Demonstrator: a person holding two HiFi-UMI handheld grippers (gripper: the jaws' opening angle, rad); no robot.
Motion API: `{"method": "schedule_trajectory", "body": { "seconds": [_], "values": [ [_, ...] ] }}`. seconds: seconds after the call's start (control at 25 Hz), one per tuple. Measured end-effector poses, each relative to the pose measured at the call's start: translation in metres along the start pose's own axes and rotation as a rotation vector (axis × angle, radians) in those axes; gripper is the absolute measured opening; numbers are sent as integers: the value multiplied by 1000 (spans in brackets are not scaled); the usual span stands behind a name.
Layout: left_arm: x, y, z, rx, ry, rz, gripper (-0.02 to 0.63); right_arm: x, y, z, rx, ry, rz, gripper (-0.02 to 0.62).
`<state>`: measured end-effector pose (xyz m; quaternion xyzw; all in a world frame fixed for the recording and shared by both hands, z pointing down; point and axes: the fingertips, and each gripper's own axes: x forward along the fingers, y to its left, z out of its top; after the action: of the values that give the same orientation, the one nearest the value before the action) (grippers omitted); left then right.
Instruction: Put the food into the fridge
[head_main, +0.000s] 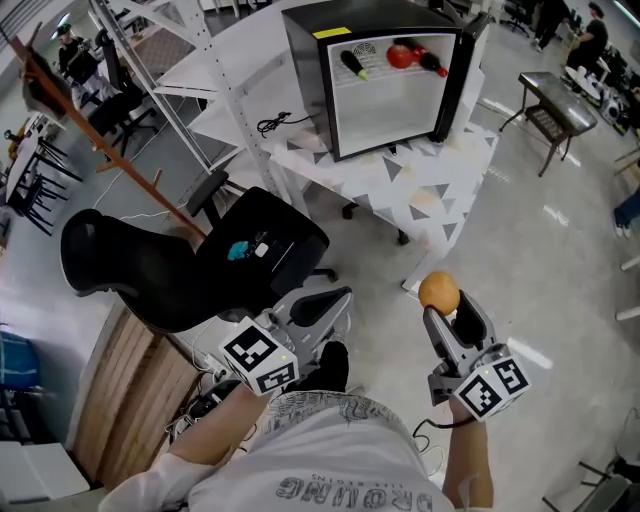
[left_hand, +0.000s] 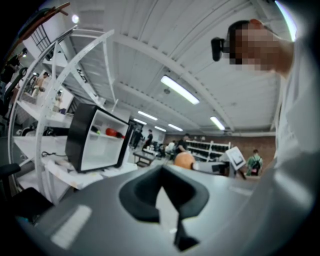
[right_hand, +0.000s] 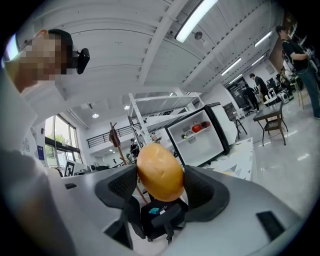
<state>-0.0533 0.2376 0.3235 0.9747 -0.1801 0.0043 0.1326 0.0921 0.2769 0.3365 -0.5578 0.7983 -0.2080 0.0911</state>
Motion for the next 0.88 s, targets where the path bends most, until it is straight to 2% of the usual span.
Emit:
{"method": "schedule_trajectory", "body": {
  "seconds": [0.88],
  "values": [
    [83,155,29,-45,42,-13,8,148,-75,30,38,47,-51,278]
  ]
}}
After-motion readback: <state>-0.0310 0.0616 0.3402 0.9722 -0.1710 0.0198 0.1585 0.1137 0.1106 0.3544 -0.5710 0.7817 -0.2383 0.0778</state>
